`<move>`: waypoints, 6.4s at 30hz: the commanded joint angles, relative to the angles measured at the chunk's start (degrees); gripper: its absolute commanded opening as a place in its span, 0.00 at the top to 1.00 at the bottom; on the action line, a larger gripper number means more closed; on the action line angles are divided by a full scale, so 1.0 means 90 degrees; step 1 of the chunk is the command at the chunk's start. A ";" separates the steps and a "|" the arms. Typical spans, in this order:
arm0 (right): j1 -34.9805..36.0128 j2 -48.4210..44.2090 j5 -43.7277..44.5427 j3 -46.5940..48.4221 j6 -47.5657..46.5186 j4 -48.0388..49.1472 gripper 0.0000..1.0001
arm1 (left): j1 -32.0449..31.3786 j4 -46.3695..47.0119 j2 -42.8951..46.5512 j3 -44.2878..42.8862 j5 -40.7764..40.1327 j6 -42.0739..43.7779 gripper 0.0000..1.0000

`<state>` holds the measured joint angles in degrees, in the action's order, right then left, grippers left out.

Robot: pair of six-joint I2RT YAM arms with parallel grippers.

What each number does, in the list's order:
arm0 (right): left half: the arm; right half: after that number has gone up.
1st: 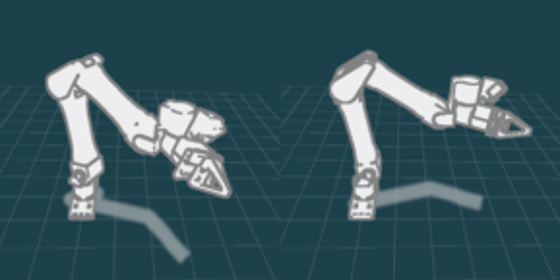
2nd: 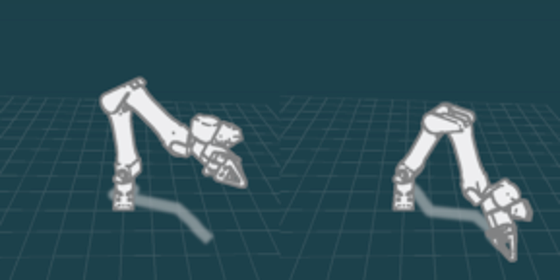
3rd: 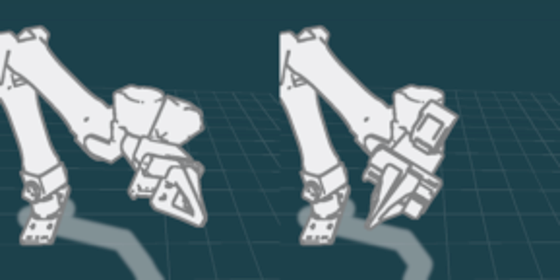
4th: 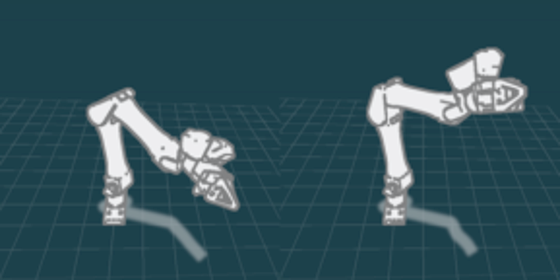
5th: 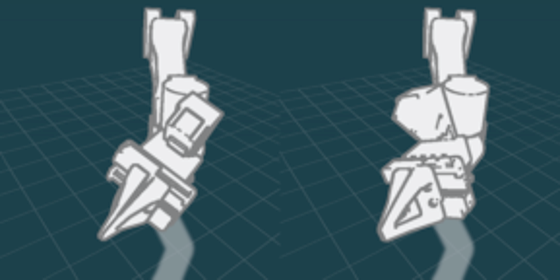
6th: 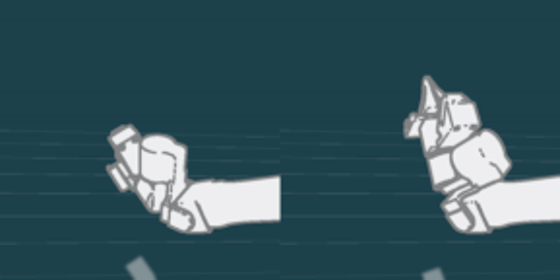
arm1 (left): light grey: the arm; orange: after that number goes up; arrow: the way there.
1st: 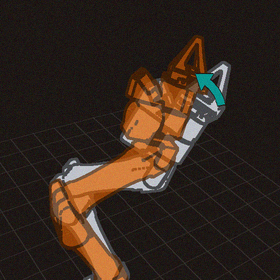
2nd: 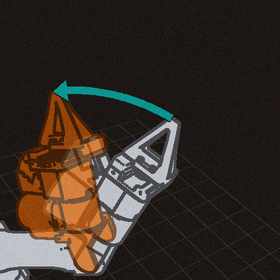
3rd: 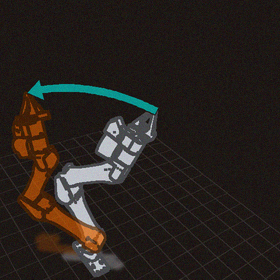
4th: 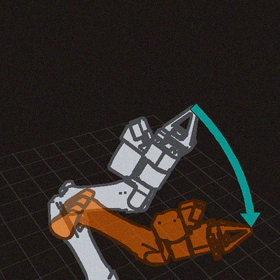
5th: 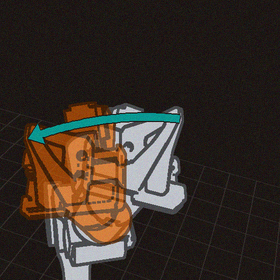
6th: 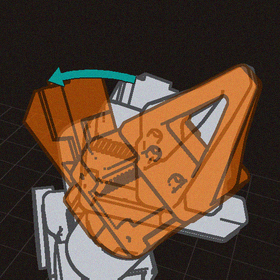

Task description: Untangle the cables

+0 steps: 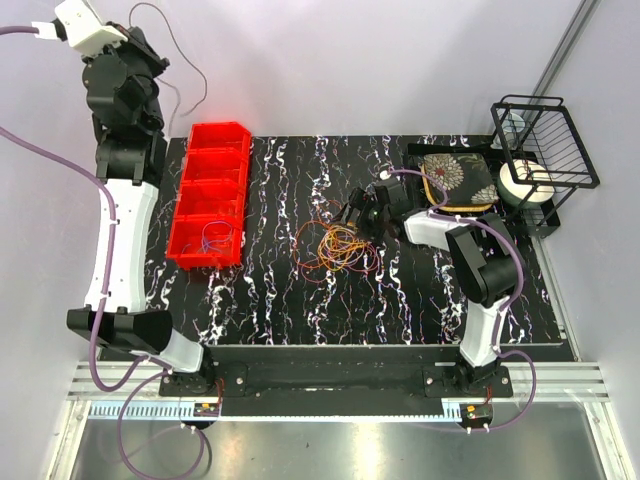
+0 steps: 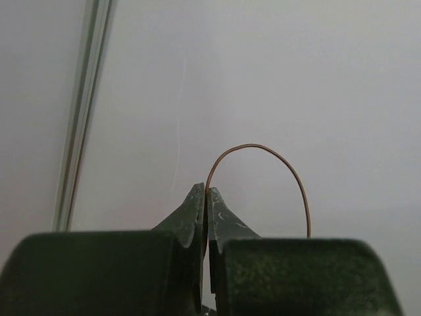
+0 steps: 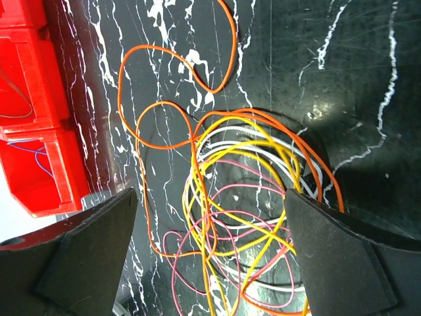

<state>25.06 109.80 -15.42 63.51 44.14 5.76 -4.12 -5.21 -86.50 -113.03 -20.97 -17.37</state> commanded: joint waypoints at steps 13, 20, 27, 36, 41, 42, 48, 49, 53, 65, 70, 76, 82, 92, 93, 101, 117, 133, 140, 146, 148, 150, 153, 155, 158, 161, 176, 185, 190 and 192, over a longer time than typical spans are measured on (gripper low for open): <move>-0.0001 0.0388 -0.0406 0.0385 -0.0012 0.0053 0.00 | 0.0136 0.0970 0.0772 0.1326 -0.0970 0.0748 1.00; -0.0001 0.0408 -0.0464 0.0395 0.0008 0.0053 0.00 | 0.0145 0.1302 0.1300 0.2821 -0.1244 0.0612 1.00; -0.0001 0.0447 -0.0523 0.0415 0.0017 0.0063 0.00 | 0.0145 0.1321 0.1379 0.3993 -0.1176 0.0056 1.00; -0.0001 0.0456 -0.0572 0.0444 0.0037 0.0063 0.00 | 0.0145 0.0872 0.1018 0.4405 -0.0376 -0.0940 1.00; -0.0001 0.0515 -0.0621 0.0463 0.0047 0.0054 0.00 | -0.0030 0.0784 0.0725 0.4210 -0.0023 -0.0961 1.00; -0.0001 0.0505 -0.0630 0.0463 0.0056 0.0063 0.00 | -0.0040 0.0775 0.0647 0.4161 -0.0043 -0.1000 1.00; -0.0001 0.0505 -0.0650 0.0463 0.0047 0.0063 0.00 | -0.0040 0.0736 -0.0095 0.3529 -0.0268 -0.1185 1.00; -0.0001 0.0505 -0.0650 0.0463 0.0056 0.0063 0.00 | -0.0040 0.0687 -0.0241 0.3400 -0.0258 -0.1195 1.00; -0.0001 0.0515 -0.0660 0.0463 0.0037 0.0063 0.00 | -0.0040 0.0686 -0.0866 0.2931 -0.0228 -0.1439 1.00; -0.0011 0.0603 -0.0747 0.0512 0.0066 0.0073 0.00 | 0.0067 0.1994 -0.1307 0.3532 -0.0034 -0.2326 1.00; -0.0011 0.0661 -0.0787 0.0522 0.0115 0.0102 0.00 | 0.0184 0.2793 -0.1083 0.4589 -0.0043 -0.2709 1.00; -0.0011 0.0710 -0.0845 0.0522 0.0135 0.0151 0.00 | 0.0262 0.3274 -0.0683 0.5381 -0.0248 -0.2709 1.00; -0.0011 0.0769 -0.0914 0.0551 0.0154 0.0171 0.00 | 0.0448 0.3118 -0.0243 0.5654 -0.0306 -0.2583 1.00; -0.0011 0.0798 -0.1001 0.0551 0.0183 0.0180 0.00 | 0.0916 0.3012 0.0011 0.6348 -0.0560 -0.2738 1.00; -0.0011 0.0798 -0.1002 0.0551 0.0183 0.0180 0.00 | 0.0936 0.2992 0.0031 0.6358 -0.0580 -0.2758 1.00; -0.0011 0.0808 -0.1050 0.0551 0.0203 0.0200 0.00 | 0.1121 0.2767 0.0509 0.6738 -0.1000 -0.2846 1.00; -0.0011 0.0867 -0.1177 0.0561 0.0261 0.0278 0.00 | 0.1200 0.2387 0.0091 0.6740 -0.0550 -0.3001 1.00; -0.0011 0.0964 -0.1265 0.0600 0.0301 0.0288 0.00 | 0.1073 0.0496 -0.1570 0.5081 -0.0775 -0.2719 1.00; -0.0011 0.1033 -0.1304 0.0639 0.0320 0.0278 0.00 | 0.1083 -0.0964 -0.1270 0.4647 -0.1672 -0.2904 0.28; -0.0011 0.1052 -0.1363 0.0639 0.0349 0.0317 0.01 | 0.1073 -0.0671 -0.0467 0.4700 -0.1656 -0.2428 0.07; -0.0011 0.1072 -0.1392 0.0649 0.0369 0.0337 0.00 | 0.1063 -0.0797 -0.0652 0.4223 -0.1402 -0.2096 0.07; -0.0011 0.1091 -0.1402 0.0649 0.0379 0.0337 0.00 | 0.1025 -0.1080 -0.0953 0.3889 -0.1254 -0.1967 0.08; -0.0011 0.1091 -0.1412 0.0649 0.0388 0.0346 0.00 | 0.0868 -0.1111 -0.1198 0.3566 -0.1069 -0.1782 0.12; -0.0011 0.1101 -0.1412 0.0649 0.0389 0.0356 0.00 | 0.0723 -0.1003 -0.1413 0.3313 -0.0718 -0.1460 0.12; -0.0021 0.1130 -0.1460 0.0649 0.0418 0.0385 0.00 | 0.0517 -0.1304 -0.2174 0.2328 -0.0444 -0.0914 0.13; -0.0011 0.1130 -0.1470 0.0668 0.0398 0.0366 0.00 | 0.0487 -0.1733 -0.3004 0.1244 0.0063 -0.0551 0.14; -0.0021 0.1150 -0.1441 0.0698 0.0369 0.0307 0.00 | -0.0079 -0.1979 -0.4539 0.0001 0.0397 -0.0746 0.23; -0.0030 0.1160 -0.1451 0.0698 0.0359 0.0298 0.00 | -0.0109 -0.2116 -0.5037 -0.0312 0.0016 -0.0903 0.46; -0.0031 0.1160 -0.1460 0.0707 0.0359 0.0307 0.00 | -0.0099 -0.2213 -0.5311 -0.0634 0.0016 -0.1039 0.94; -0.0030 0.1169 -0.1451 0.0708 0.0359 0.0307 0.00 | -0.0109 -0.2291 -0.5292 -0.0799 -0.0023 -0.1127 1.00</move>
<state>24.95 118.19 -29.28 69.10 48.07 11.16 -5.15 -25.54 -134.06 -115.48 -19.57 -26.13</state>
